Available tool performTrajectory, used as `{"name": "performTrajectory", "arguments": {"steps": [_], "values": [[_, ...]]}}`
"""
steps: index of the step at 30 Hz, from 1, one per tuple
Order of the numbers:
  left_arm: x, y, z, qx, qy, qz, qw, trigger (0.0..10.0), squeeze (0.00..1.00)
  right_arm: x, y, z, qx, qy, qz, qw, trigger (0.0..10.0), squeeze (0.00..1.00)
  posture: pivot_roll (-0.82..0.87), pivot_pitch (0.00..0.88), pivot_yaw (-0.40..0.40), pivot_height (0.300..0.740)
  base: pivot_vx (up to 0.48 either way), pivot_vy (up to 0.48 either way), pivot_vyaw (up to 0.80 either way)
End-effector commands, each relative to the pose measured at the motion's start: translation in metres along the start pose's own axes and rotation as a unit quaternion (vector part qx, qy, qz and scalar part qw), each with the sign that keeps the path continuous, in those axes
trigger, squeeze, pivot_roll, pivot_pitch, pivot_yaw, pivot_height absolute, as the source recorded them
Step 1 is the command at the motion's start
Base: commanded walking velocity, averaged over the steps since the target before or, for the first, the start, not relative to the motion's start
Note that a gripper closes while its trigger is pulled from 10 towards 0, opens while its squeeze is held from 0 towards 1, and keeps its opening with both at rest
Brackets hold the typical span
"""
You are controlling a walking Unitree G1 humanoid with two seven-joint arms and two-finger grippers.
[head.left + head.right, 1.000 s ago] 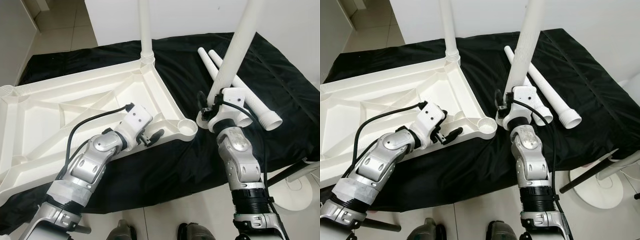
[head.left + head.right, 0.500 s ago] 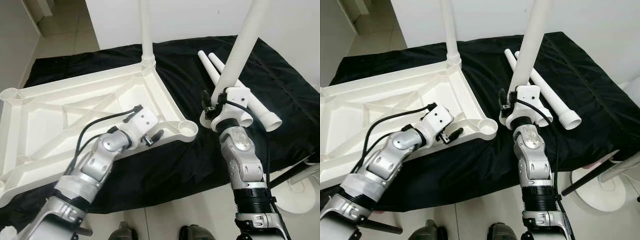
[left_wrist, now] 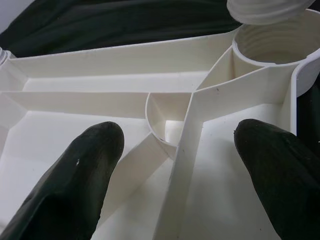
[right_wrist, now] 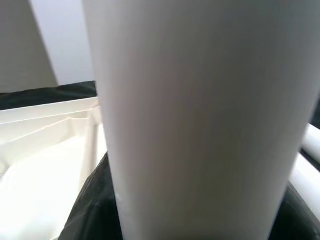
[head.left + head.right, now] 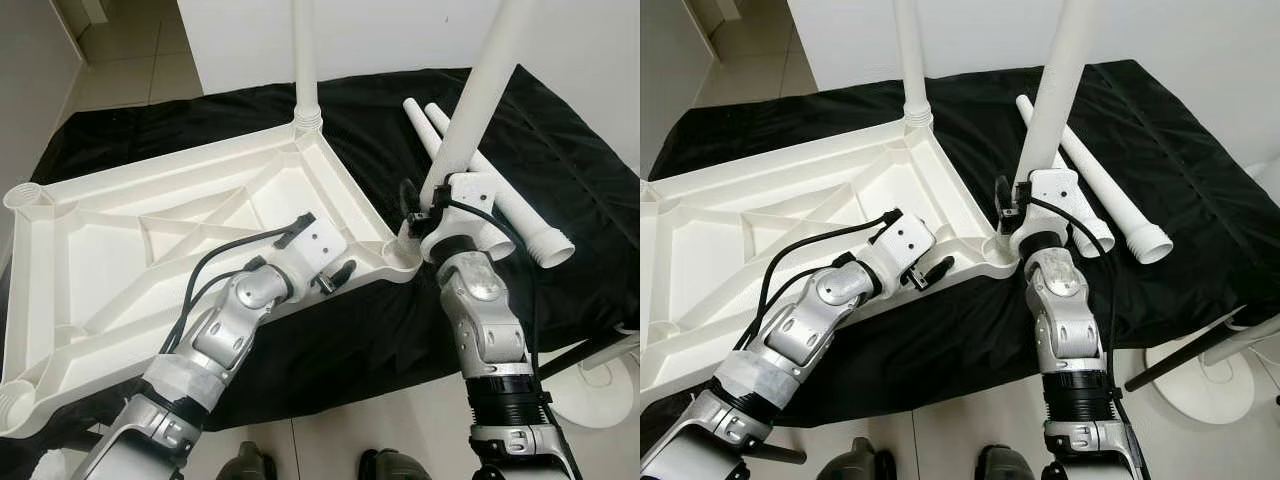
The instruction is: Building children table
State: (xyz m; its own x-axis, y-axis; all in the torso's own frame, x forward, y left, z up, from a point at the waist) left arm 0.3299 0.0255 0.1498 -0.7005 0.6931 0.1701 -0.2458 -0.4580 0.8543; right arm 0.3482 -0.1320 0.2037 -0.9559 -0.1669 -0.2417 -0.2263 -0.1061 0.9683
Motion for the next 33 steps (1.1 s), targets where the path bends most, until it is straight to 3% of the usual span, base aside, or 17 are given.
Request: {"name": "performTrajectory", "arguments": {"steps": [1,6,11,18,29,33], "values": [[0.003,-0.003,-0.008,0.029,-0.038,-0.003,0.999,10.0,0.00,0.000,-0.002,0.006,0.010,0.020,-0.001,1.000,10.0,0.00,-0.08,0.092,0.063,0.740,0.000,0.000,0.00],[0.019,0.011,0.009,0.080,-0.047,-0.056,0.994,10.0,0.00,0.002,-0.011,0.011,0.017,0.047,0.010,0.999,10.0,0.00,-0.07,0.087,0.060,0.740,0.000,0.000,0.00],[0.033,0.012,0.016,0.119,-0.054,-0.070,0.989,10.0,0.00,0.011,-0.023,0.008,0.014,0.053,0.026,0.998,10.0,0.00,-0.06,0.083,0.052,0.740,0.000,0.000,0.00],[0.047,0.018,0.011,0.128,-0.070,-0.097,0.985,10.0,0.00,0.024,-0.037,0.000,0.013,0.050,0.045,0.998,10.0,0.00,-0.07,0.086,0.047,0.740,0.000,0.000,0.00],[0.048,0.020,0.003,0.142,-0.083,-0.091,0.982,10.0,0.00,0.032,-0.053,0.006,0.038,0.109,0.050,0.992,10.0,0.00,-0.07,0.090,0.052,0.740,0.000,0.000,0.00],[0.046,0.019,0.006,0.147,-0.068,-0.087,0.983,10.0,0.00,0.023,-0.061,0.003,0.024,0.102,0.060,0.993,10.0,0.00,-0.07,0.093,0.054,0.740,0.000,0.000,0.00]]}}
Point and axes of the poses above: a point about 5 cm out from each wrist's last joint towards the gripper, its own x axis pointing back from the gripper into the wrist, its own y axis along the axis of the wrist's last joint, z = x × y, the point moved 3 cm from there along -x, pointing out of the wrist towards the gripper, and after that the axes turned 6 degrees about -x, right-handed, at the moved point
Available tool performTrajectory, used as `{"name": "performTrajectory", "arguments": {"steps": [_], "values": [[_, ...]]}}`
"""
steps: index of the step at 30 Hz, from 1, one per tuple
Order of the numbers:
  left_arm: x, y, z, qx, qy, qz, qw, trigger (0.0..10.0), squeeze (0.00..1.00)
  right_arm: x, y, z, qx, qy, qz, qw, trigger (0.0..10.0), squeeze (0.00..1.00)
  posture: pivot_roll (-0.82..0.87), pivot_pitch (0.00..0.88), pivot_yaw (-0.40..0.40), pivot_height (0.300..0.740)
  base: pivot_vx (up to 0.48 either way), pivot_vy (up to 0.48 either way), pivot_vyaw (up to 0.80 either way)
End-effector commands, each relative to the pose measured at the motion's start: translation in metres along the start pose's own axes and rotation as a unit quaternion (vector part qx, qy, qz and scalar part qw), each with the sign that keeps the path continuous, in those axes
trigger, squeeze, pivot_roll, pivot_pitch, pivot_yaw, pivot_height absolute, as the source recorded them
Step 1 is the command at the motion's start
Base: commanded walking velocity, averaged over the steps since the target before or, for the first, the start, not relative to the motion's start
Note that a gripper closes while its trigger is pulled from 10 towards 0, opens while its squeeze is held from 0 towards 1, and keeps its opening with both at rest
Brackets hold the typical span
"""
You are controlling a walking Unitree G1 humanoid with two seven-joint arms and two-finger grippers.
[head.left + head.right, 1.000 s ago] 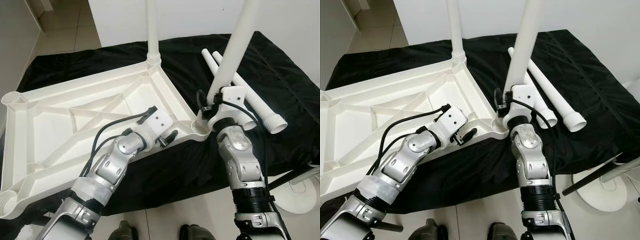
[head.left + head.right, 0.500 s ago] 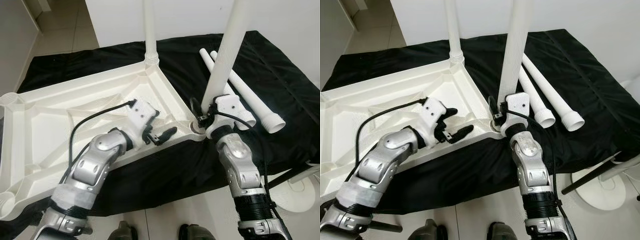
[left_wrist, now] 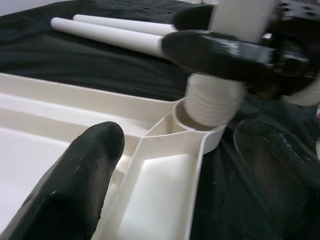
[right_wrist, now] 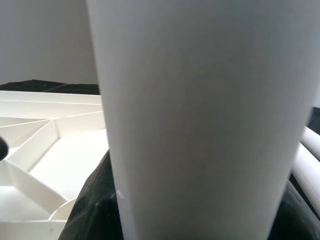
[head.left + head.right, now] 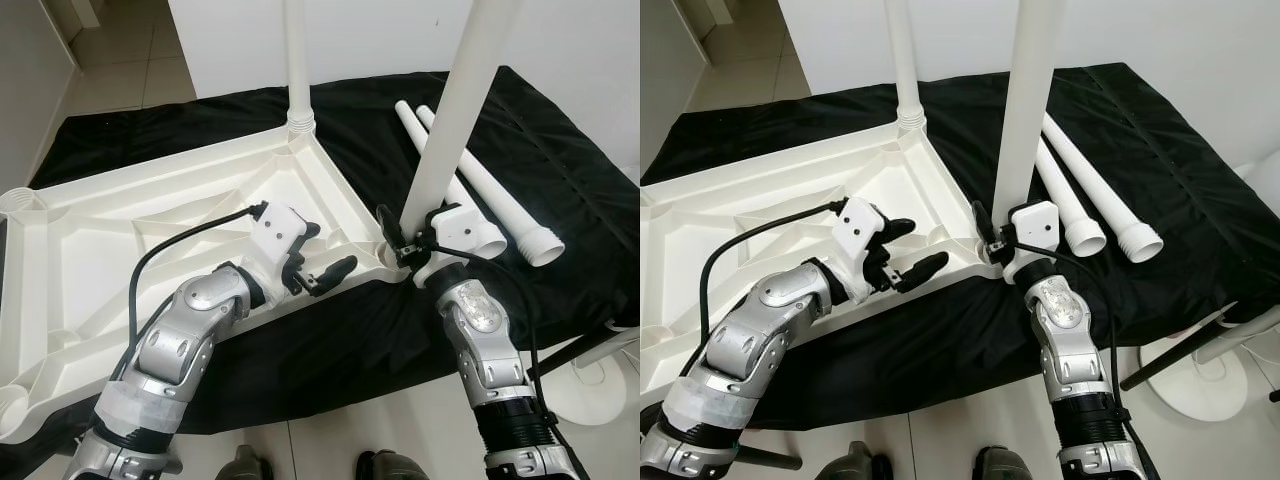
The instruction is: Building children table
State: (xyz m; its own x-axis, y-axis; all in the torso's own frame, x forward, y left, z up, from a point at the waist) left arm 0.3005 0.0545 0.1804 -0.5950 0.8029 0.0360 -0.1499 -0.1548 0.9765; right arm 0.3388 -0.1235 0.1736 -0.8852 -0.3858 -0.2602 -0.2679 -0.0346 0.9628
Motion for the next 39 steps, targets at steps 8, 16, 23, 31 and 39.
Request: {"name": "performTrajectory", "arguments": {"steps": [8,16,23,31,39], "values": [[-0.002,0.000,-0.004,0.004,-0.017,0.005,1.000,10.0,0.00,-0.001,-0.036,0.001,-0.035,-0.004,0.073,0.997,10.0,0.00,-0.07,0.093,0.053,0.740,0.000,0.000,0.00],[0.000,0.000,-0.009,-0.004,-0.021,0.006,1.000,10.0,0.00,0.004,-0.039,0.019,-0.014,0.093,0.075,0.993,10.0,0.00,-0.06,0.091,0.049,0.740,0.000,0.000,0.00],[0.000,0.002,-0.004,-0.006,-0.015,0.005,1.000,10.0,0.00,0.020,-0.049,0.019,-0.015,0.118,0.097,0.988,10.0,0.00,-0.06,0.092,0.051,0.740,0.000,0.000,0.00],[-0.003,0.003,-0.002,-0.005,-0.013,0.004,1.000,10.0,0.00,0.008,-0.050,0.006,-0.067,0.062,0.104,0.990,10.0,0.00,-0.07,0.087,0.061,0.740,0.000,0.000,0.00],[-0.004,0.004,-0.002,-0.010,-0.012,0.002,1.000,10.0,0.00,-0.006,-0.043,0.008,-0.088,0.040,0.111,0.989,10.0,0.00,-0.07,0.076,0.056,0.740,0.000,0.000,0.00]]}}
Point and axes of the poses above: a point about 5 cm out from each wrist's last joint towards the gripper, its own x axis pointing back from the gripper into the wrist, its own y axis along the axis of the wrist's last joint, z = x × y, the point moved 3 cm from there along -x, pointing out of the wrist towards the gripper, and after that the axes turned 6 degrees about -x, right-handed, at the moved point
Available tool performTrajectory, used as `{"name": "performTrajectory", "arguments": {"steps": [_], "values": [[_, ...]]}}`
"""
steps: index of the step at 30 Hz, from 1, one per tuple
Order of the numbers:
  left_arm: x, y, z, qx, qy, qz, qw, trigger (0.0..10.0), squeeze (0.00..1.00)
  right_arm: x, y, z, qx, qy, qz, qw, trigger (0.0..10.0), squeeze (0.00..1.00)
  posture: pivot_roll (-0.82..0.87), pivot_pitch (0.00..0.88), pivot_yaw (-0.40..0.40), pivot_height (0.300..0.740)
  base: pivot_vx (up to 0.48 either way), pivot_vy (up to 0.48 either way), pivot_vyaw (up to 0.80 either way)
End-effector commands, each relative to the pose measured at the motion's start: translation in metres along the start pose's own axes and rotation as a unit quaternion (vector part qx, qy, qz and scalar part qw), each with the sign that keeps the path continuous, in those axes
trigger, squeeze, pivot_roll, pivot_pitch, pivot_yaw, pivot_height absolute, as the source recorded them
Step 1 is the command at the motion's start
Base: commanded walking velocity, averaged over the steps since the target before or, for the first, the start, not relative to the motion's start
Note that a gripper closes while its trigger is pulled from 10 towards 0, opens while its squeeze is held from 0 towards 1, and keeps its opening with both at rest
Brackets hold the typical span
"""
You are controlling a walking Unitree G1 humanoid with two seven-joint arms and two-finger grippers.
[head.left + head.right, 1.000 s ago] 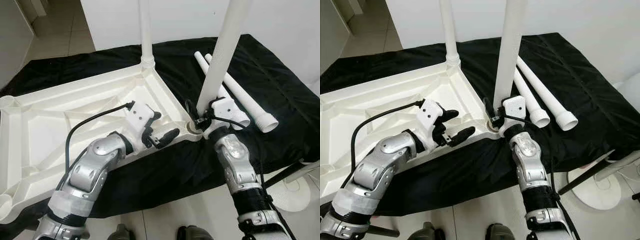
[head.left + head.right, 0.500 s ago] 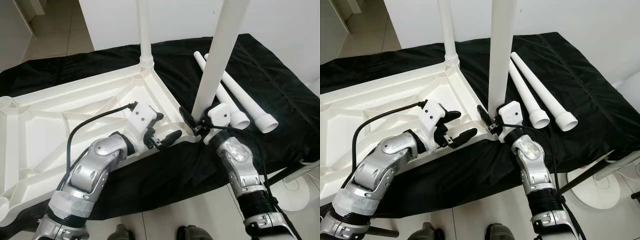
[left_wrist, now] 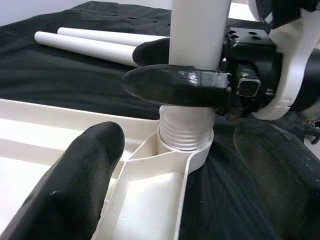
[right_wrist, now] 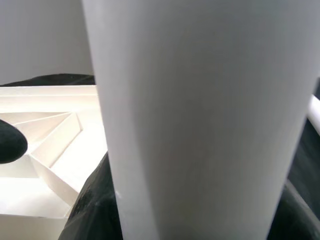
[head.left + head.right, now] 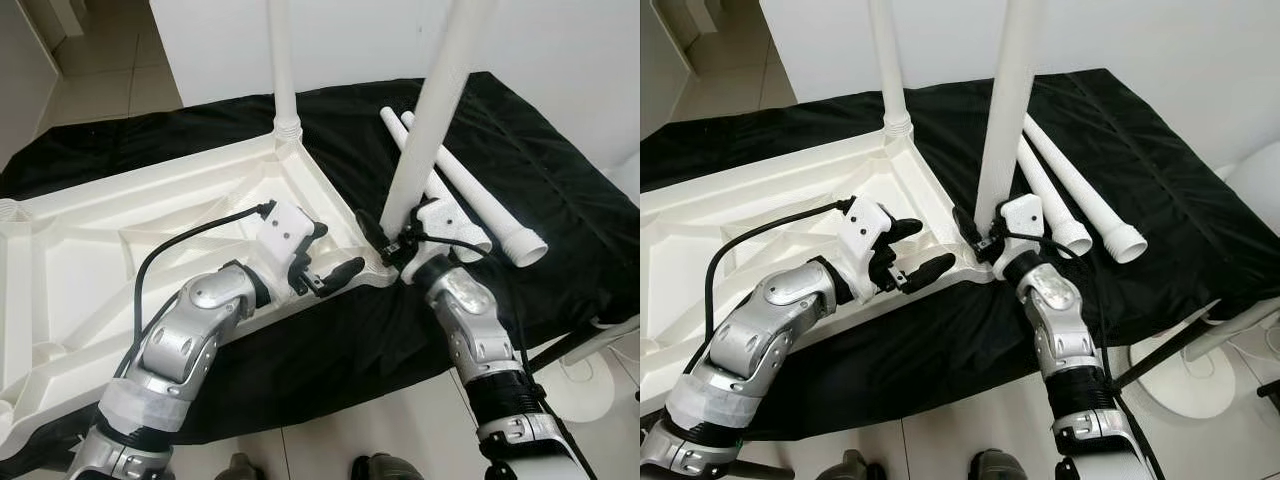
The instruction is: Building children table
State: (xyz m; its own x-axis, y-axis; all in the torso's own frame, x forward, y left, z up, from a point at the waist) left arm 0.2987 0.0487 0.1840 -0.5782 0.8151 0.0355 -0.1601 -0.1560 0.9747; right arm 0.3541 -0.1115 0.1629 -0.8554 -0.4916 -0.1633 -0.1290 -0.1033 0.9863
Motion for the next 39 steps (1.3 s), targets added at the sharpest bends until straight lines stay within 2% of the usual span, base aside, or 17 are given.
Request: {"name": "performTrajectory", "arguments": {"steps": [1,7,15,21,24,25,27,28,29,39], "values": [[0.000,0.000,0.002,-0.005,-0.002,0.005,1.000,10.0,0.00,0.006,-0.029,-0.001,-0.030,-0.017,0.060,0.998,10.0,0.00,-0.07,0.076,0.056,0.740,0.000,0.000,0.00],[0.000,-0.001,0.004,-0.004,0.005,0.007,1.000,10.0,0.00,0.006,-0.030,-0.002,-0.033,-0.025,0.060,0.997,10.0,0.00,-0.07,0.070,0.046,0.740,0.000,0.000,0.00],[0.001,-0.002,0.004,-0.005,0.011,0.007,1.000,10.0,0.00,0.011,-0.031,0.003,-0.008,-0.041,0.051,0.998,10.0,0.00,-0.07,0.070,0.036,0.740,0.000,0.000,0.00],[0.002,-0.003,0.005,-0.003,0.015,0.007,1.000,10.0,0.00,0.012,-0.029,0.007,-0.018,-0.092,0.024,0.995,10.0,0.00,-0.07,0.072,0.032,0.740,0.000,0.000,0.00],[0.002,-0.003,0.004,-0.002,0.015,0.007,1.000,10.0,0.00,0.009,-0.025,0.005,-0.034,-0.154,0.006,0.987,10.0,0.00,-0.07,0.071,0.029,0.740,0.000,0.000,0.00],[0.002,-0.003,0.004,-0.002,0.015,0.007,1.000,10.0,0.00,0.009,-0.025,0.005,-0.034,-0.154,0.006,0.987,10.0,0.00,-0.07,0.071,0.029,0.740,0.000,0.000,0.00],[0.001,-0.004,0.003,-0.003,0.014,0.008,1.000,10.0,0.00,0.007,-0.020,0.001,-0.037,-0.217,-0.008,0.975,10.0,0.00,-0.06,0.070,0.020,0.740,0.000,0.000,0.00],[0.001,-0.004,0.003,-0.003,0.014,0.008,1.000,10.0,0.00,0.007,-0.020,0.001,-0.037,-0.217,-0.008,0.975,10.0,0.00,-0.06,0.070,0.020,0.740,0.000,0.000,0.00],[0.002,-0.004,0.002,-0.002,0.015,0.008,1.000,10.0,0.00,0.007,-0.018,0.001,-0.042,-0.243,-0.015,0.969,10.0,0.00,-0.06,0.068,0.020,0.740,0.000,0.000,0.00],[0.003,-0.004,0.003,-0.002,0.021,0.007,1.000,10.0,0.00,0.004,-0.015,-0.002,-0.031,-0.304,-0.017,0.952,10.0,0.00,-0.05,0.061,0.008,0.740,0.000,0.000,0.00]]}}
Point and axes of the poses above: a point about 5 cm out from each wrist's last joint towards the gripper, its own x axis pointing back from the gripper into the wrist, its own y axis along the axis of the wrist's last joint, z = x × y, the point moved 3 cm from there along -x, pointing out of the wrist towards the gripper, and after that the axes turned 6 degrees about -x, right-handed, at the moved point
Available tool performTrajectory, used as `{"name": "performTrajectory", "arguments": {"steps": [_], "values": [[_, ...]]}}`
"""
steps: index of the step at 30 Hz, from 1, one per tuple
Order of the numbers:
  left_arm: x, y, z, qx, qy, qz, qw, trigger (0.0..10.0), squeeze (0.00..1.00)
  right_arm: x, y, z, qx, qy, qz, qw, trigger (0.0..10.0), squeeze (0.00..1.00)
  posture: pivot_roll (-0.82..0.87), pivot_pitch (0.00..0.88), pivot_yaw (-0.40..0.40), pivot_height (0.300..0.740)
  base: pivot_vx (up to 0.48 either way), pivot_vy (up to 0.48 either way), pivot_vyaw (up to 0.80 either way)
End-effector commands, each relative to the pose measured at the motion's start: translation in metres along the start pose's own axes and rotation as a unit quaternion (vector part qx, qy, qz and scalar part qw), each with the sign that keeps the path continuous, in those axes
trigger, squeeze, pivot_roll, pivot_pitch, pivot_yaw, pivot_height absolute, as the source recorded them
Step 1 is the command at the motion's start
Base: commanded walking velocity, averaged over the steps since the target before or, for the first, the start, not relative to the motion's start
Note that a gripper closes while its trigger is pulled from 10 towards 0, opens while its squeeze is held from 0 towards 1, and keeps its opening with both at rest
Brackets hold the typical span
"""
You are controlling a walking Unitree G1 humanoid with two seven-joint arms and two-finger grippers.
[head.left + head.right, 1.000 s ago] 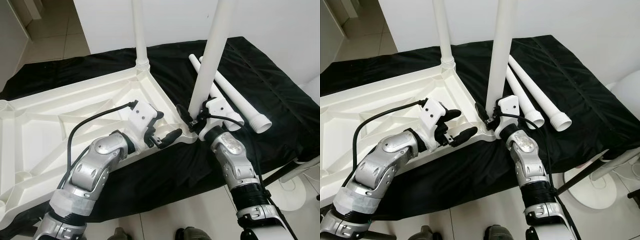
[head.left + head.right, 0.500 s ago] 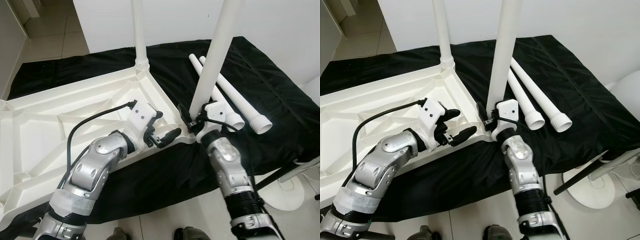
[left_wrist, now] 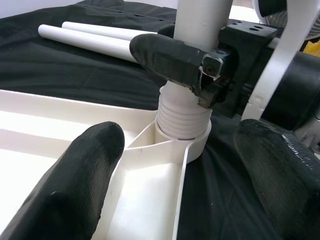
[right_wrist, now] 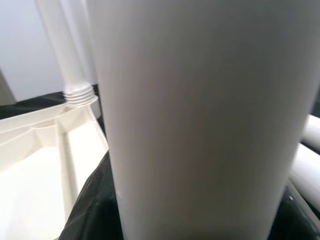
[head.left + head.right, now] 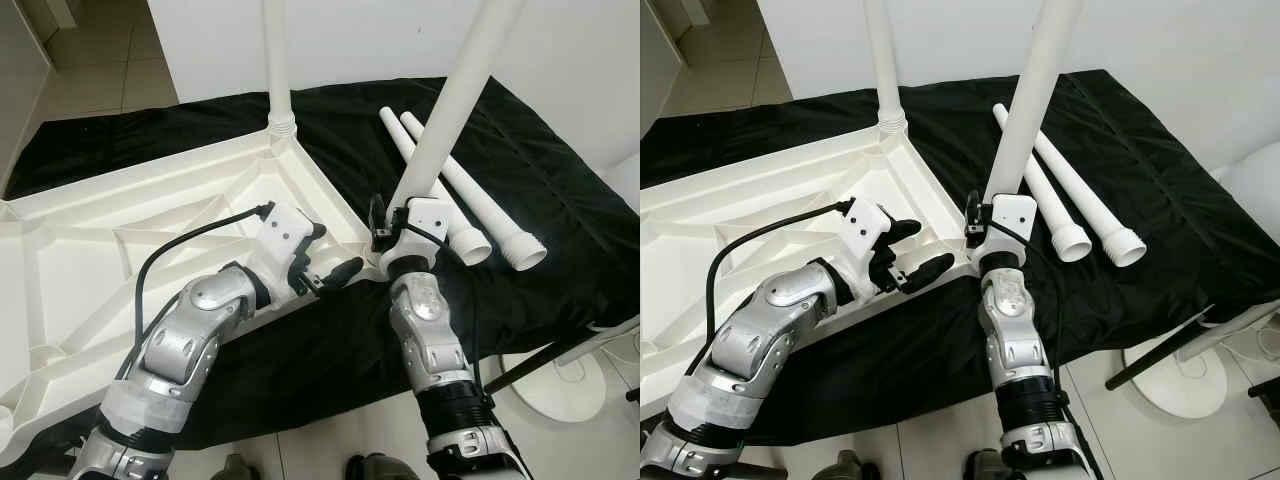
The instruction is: Building children table
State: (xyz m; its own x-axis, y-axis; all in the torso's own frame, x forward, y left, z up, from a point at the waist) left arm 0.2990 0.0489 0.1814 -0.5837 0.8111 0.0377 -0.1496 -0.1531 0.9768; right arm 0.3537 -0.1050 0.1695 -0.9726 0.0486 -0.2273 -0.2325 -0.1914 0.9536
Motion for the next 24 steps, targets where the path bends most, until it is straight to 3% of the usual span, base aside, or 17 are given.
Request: {"name": "performTrajectory", "arguments": {"steps": [1,9,24], "values": [[0.0030,-0.0012,0.0037,-0.007,0.018,0.005,1.000,10.0,0.00,0.0040,-0.0190,-0.0132,0.017,-0.039,0.041,0.998,10.0,0.00,-0.05,0.061,0.008,0.740,0.000,0.000,0.00],[0.0040,-0.0013,0.0055,-0.008,0.024,0.006,1.000,10.0,0.00,0.0020,-0.0180,-0.0111,0.062,-0.055,0.029,0.996,10.0,0.00,-0.05,0.057,0.005,0.740,0.000,0.000,0.00],[0.0052,-0.0009,0.0070,-0.009,0.025,0.007,1.000,10.0,0.00,0.0035,-0.0170,-0.0150,0.073,-0.084,0.017,0.994,10.0,0.00,-0.05,0.057,0.009,0.740,0.000,0.000,0.00]]}}
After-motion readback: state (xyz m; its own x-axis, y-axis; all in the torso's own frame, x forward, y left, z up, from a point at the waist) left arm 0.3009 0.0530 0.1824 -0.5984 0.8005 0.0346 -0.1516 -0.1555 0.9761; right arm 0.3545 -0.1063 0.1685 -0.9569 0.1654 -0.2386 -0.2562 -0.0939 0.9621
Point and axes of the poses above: a point about 5 cm out from each wrist's last joint towards the gripper, its own x axis pointing back from the gripper into the wrist, its own y axis along the axis of the wrist's last joint, z = x × y, the point moved 3 cm from there along -x, pointing out of the wrist towards the gripper, and after that the axes turned 6 degrees about -x, right-handed, at the moved point
